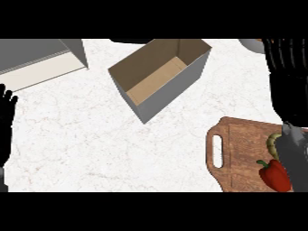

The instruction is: Pick the bell pepper from the cutting board and place it in the cardboard box

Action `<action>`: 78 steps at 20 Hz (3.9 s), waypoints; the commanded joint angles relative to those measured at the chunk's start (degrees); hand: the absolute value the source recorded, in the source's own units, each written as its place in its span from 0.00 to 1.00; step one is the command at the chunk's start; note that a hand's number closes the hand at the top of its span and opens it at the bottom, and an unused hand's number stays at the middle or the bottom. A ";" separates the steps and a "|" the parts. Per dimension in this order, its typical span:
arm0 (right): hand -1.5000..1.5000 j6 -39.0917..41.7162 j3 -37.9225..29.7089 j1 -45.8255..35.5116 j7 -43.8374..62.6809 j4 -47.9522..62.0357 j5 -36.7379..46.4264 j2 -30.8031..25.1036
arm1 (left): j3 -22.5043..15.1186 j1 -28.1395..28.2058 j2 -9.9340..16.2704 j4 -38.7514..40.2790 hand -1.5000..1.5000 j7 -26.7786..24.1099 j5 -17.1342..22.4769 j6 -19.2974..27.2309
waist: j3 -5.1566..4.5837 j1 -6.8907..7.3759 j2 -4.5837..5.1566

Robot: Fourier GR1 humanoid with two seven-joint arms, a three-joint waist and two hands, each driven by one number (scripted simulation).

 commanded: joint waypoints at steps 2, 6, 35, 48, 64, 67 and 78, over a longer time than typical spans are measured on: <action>0.00 16.45 2.83 5.83 0.46 4.30 -4.93 -5.42 | -1.76 0.75 2.24 4.07 0.50 1.50 -5.14 0.84 | 0.22 -0.94 -1.84; 0.00 33.84 12.82 11.08 4.15 5.52 -4.70 -13.14 | -1.88 1.67 9.85 7.23 0.50 3.45 -11.71 1.11 | 0.56 -1.28 -0.71; 0.00 21.39 29.10 2.05 -51.53 27.37 56.99 -39.92 | -4.92 -6.82 7.57 16.61 0.50 7.23 -15.95 -1.66 | 0.13 0.61 -1.98; 0.00 19.06 30.07 -1.45 -48.55 33.93 69.62 -30.35 | -3.15 -3.58 4.14 13.67 0.50 7.93 -19.42 -2.69 | 0.10 -0.21 -2.31; 0.00 20.04 31.06 6.62 -49.73 24.29 69.37 -30.80 | -0.33 -3.59 2.78 10.69 0.50 11.19 -20.99 -4.41 | 0.09 -0.78 -2.52; 0.00 25.72 29.74 4.25 -49.53 19.91 66.67 -33.40 | 0.19 -4.62 2.23 13.30 0.50 9.36 -21.69 -4.54 | 0.04 -0.77 -2.41; 0.00 20.97 30.74 11.02 -37.79 20.08 78.72 -27.74 | 2.64 -3.29 0.38 14.38 0.50 5.64 -23.83 -5.99 | 0.07 -0.56 -2.34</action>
